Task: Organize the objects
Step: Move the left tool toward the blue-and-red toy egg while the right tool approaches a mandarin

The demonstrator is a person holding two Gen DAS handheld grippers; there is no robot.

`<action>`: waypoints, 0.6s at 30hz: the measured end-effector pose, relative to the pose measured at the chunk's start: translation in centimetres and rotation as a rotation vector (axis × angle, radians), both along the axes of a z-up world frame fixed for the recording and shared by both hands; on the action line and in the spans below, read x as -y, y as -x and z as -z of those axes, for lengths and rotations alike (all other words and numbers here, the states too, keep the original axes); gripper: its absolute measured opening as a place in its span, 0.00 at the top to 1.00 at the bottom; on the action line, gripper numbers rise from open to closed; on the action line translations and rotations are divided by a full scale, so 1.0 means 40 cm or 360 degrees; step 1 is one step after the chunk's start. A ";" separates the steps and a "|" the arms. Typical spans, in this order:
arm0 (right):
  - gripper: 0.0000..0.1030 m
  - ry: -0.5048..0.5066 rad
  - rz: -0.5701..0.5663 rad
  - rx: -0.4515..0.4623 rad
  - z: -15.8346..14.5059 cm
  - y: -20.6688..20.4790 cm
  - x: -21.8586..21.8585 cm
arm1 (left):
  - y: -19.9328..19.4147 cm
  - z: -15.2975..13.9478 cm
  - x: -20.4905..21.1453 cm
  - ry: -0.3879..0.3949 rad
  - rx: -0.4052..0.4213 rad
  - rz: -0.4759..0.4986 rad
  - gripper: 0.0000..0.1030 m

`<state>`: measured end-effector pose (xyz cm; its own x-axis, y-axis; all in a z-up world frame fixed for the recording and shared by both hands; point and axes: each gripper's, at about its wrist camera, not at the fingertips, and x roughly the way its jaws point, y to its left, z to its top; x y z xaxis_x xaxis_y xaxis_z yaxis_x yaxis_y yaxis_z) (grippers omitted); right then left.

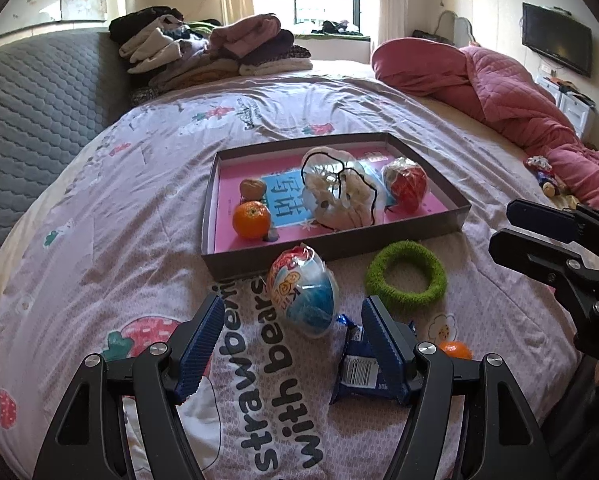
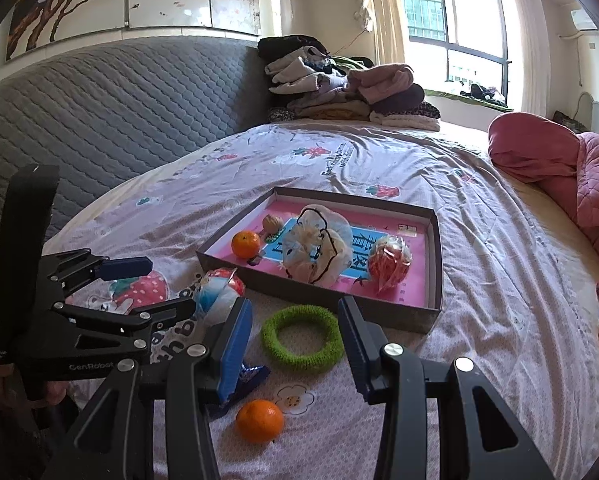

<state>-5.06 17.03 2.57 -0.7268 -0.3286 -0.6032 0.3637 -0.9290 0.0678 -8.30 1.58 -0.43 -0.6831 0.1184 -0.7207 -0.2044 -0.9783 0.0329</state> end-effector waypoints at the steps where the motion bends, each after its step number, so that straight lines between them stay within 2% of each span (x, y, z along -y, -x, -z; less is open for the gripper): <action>1: 0.57 -0.0001 -0.0003 0.0005 0.004 -0.002 0.001 | -0.001 0.002 0.000 0.0003 0.0002 0.0002 0.30; 18: 0.57 -0.0046 -0.0063 0.0055 0.047 -0.036 0.018 | -0.003 0.026 0.005 0.0018 0.0044 -0.0010 0.30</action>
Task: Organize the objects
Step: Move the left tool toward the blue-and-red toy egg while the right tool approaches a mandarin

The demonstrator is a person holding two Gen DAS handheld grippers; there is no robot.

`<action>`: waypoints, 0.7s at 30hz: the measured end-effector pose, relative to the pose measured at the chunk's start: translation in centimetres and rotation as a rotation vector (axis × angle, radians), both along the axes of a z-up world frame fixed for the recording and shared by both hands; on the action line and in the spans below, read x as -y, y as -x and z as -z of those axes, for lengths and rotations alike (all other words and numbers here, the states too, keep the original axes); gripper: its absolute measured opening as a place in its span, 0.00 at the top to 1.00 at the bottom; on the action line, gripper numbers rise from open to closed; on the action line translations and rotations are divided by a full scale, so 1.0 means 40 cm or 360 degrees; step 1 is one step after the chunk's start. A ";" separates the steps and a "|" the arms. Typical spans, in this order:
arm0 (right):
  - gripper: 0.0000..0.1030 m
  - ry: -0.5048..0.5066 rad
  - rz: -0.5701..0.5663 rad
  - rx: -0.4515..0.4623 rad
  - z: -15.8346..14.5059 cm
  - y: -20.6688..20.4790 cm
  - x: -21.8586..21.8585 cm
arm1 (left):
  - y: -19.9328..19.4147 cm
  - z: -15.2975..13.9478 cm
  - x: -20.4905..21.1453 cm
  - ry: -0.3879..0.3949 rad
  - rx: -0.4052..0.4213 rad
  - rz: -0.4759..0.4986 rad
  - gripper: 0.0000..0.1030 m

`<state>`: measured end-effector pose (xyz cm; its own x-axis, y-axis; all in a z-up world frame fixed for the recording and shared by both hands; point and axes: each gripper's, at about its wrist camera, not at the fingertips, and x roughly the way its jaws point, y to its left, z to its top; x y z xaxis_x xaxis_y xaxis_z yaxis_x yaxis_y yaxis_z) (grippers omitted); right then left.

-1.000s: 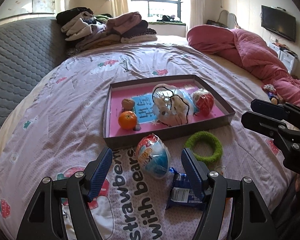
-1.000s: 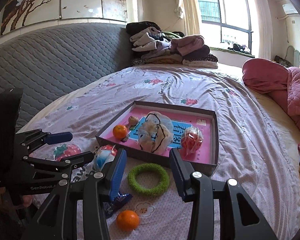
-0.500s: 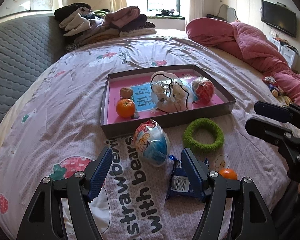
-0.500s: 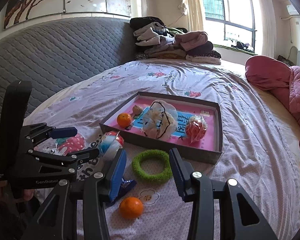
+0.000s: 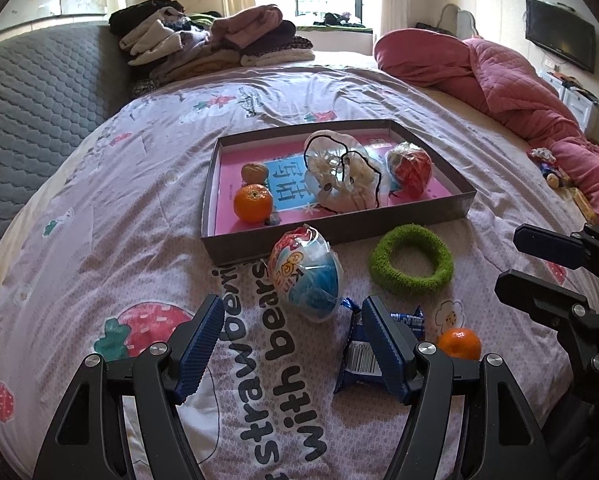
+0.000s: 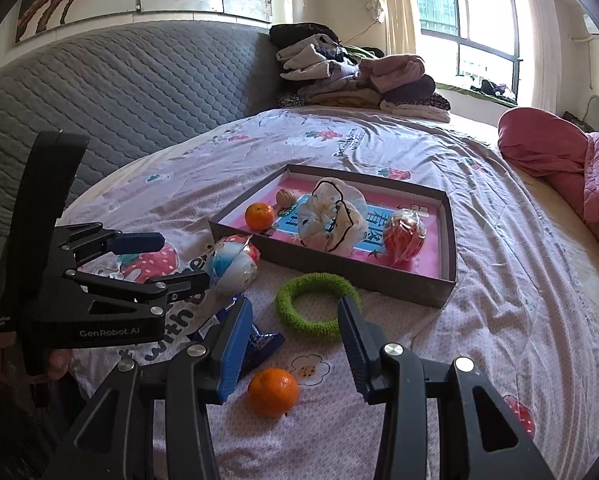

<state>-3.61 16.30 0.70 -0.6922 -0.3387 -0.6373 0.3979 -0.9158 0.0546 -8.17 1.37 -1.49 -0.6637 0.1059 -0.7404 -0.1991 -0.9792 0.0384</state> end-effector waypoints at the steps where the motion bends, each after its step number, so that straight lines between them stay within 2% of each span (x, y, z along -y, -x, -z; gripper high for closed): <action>1: 0.57 -0.0004 -0.0002 0.0004 0.002 -0.001 0.001 | 0.000 0.001 0.000 0.0002 0.0001 0.0001 0.30; 21: 0.57 -0.0033 -0.0026 0.0087 0.051 -0.025 0.019 | -0.013 0.015 -0.002 -0.0004 0.0032 -0.0007 0.30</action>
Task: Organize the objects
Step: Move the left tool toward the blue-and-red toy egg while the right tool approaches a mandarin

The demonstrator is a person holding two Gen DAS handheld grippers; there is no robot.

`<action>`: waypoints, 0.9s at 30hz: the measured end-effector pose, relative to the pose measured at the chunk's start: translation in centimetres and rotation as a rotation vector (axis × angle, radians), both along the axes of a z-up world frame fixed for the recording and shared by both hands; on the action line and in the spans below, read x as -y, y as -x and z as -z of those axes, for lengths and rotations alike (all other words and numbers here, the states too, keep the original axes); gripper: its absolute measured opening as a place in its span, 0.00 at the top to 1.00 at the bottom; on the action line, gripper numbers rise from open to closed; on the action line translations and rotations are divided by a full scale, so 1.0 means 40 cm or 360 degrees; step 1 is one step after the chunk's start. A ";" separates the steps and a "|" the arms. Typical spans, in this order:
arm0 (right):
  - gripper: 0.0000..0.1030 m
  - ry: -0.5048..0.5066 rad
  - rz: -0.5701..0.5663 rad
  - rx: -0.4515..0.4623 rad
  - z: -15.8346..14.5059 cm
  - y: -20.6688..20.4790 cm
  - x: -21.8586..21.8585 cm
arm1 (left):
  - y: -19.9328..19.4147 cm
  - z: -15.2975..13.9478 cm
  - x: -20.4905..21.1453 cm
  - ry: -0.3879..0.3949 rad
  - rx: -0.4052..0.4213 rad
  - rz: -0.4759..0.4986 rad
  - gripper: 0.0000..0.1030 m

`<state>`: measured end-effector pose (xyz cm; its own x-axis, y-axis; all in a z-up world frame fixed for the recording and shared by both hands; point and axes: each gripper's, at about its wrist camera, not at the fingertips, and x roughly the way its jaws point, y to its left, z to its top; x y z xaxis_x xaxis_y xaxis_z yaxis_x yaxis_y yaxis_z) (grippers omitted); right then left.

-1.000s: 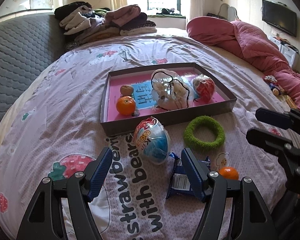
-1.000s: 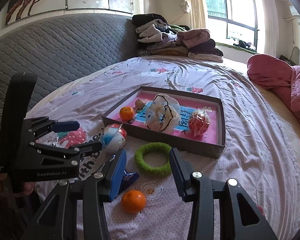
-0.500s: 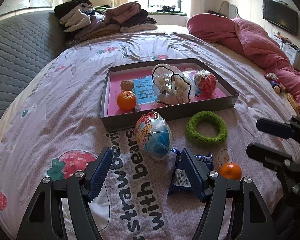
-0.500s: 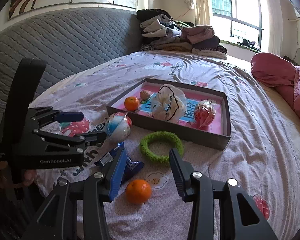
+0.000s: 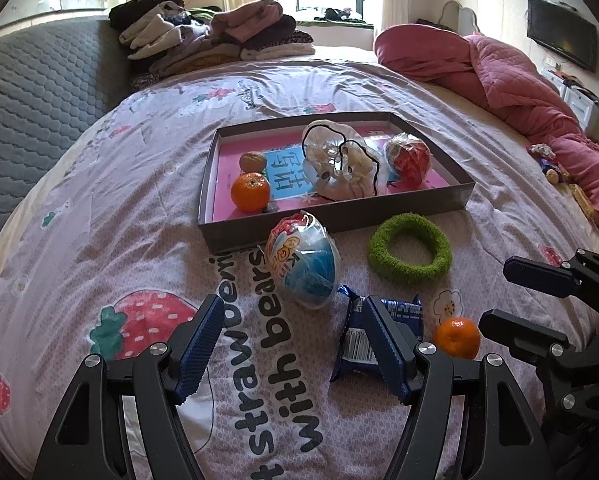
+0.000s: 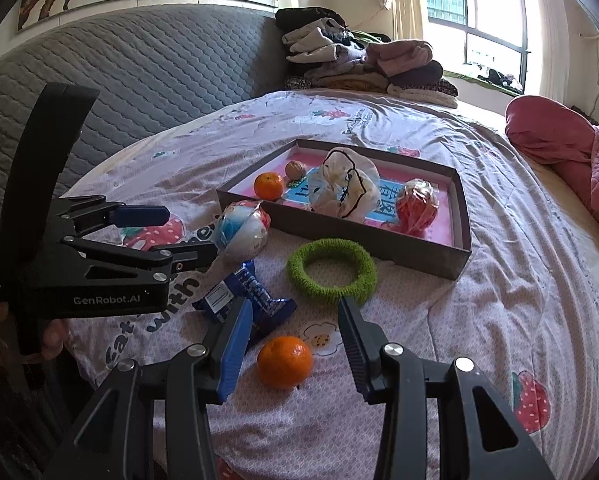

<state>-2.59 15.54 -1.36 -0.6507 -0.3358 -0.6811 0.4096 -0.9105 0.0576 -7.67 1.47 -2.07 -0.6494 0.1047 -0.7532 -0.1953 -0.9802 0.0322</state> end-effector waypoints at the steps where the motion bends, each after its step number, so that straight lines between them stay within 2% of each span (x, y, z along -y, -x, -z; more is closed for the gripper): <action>1: 0.57 0.0000 -0.0001 0.0006 0.004 -0.001 0.001 | -0.002 0.002 -0.002 0.0004 0.0003 0.0004 0.30; 27: 0.57 -0.0034 -0.0014 0.0091 0.049 -0.032 0.007 | -0.038 0.027 -0.017 0.0023 0.0049 0.0034 0.30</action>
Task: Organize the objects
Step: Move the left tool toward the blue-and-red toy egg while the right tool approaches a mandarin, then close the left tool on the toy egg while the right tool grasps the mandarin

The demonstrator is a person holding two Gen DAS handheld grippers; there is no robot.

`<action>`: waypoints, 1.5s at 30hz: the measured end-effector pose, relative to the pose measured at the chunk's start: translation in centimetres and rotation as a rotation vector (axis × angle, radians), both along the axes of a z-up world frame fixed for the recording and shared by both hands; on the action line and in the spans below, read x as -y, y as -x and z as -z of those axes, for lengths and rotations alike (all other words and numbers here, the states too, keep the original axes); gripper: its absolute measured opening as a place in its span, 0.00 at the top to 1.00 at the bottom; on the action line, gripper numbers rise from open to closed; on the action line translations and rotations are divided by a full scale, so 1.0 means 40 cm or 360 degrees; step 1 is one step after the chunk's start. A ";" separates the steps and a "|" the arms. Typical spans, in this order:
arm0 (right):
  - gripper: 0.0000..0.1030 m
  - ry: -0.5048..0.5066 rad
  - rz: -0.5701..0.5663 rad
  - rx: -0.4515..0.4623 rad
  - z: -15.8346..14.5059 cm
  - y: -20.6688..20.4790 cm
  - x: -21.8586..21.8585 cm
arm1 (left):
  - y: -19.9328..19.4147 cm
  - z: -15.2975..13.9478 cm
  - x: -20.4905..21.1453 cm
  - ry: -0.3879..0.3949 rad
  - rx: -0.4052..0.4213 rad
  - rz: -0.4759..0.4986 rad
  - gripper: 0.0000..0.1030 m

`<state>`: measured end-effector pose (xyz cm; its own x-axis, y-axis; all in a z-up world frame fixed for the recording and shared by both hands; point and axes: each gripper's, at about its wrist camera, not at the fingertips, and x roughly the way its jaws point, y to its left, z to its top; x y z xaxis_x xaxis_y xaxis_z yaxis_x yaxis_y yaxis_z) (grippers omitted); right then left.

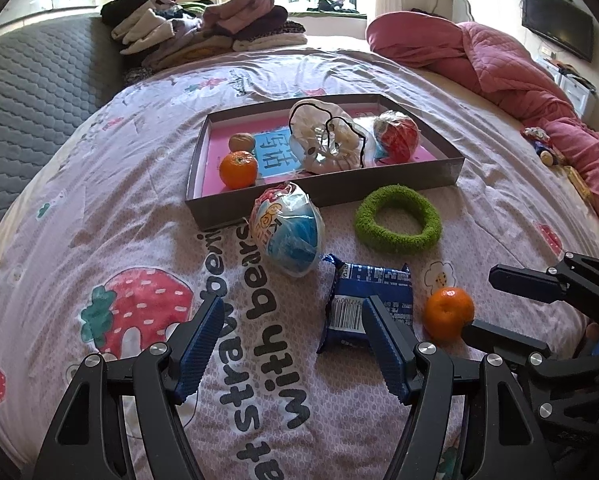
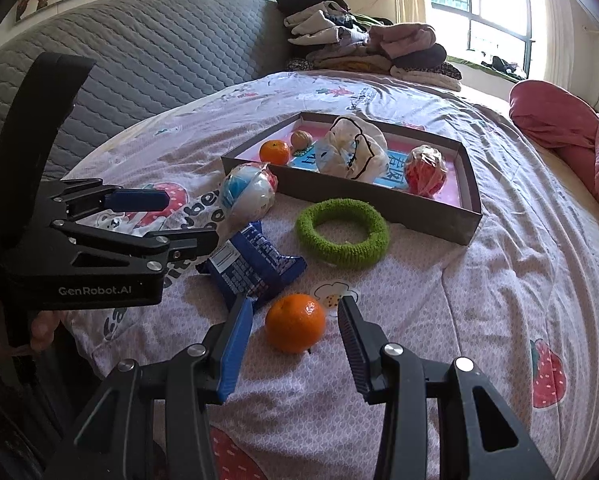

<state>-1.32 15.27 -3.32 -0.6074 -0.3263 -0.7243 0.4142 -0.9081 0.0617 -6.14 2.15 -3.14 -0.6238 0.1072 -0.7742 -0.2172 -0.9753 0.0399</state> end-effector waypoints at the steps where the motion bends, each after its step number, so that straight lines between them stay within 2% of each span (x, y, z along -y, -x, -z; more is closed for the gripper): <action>1: 0.57 -0.0004 0.0000 0.0002 0.003 -0.002 0.000 | -0.002 0.000 0.000 -0.0003 -0.0002 -0.0001 0.30; 19: 0.57 -0.0052 -0.0016 0.0051 0.030 -0.004 0.011 | 0.005 0.012 0.006 -0.0020 0.0035 -0.0014 0.30; 45: 0.57 -0.0068 -0.0010 0.0103 0.057 0.018 0.020 | 0.125 0.019 0.002 -0.0079 0.0053 -0.0092 0.30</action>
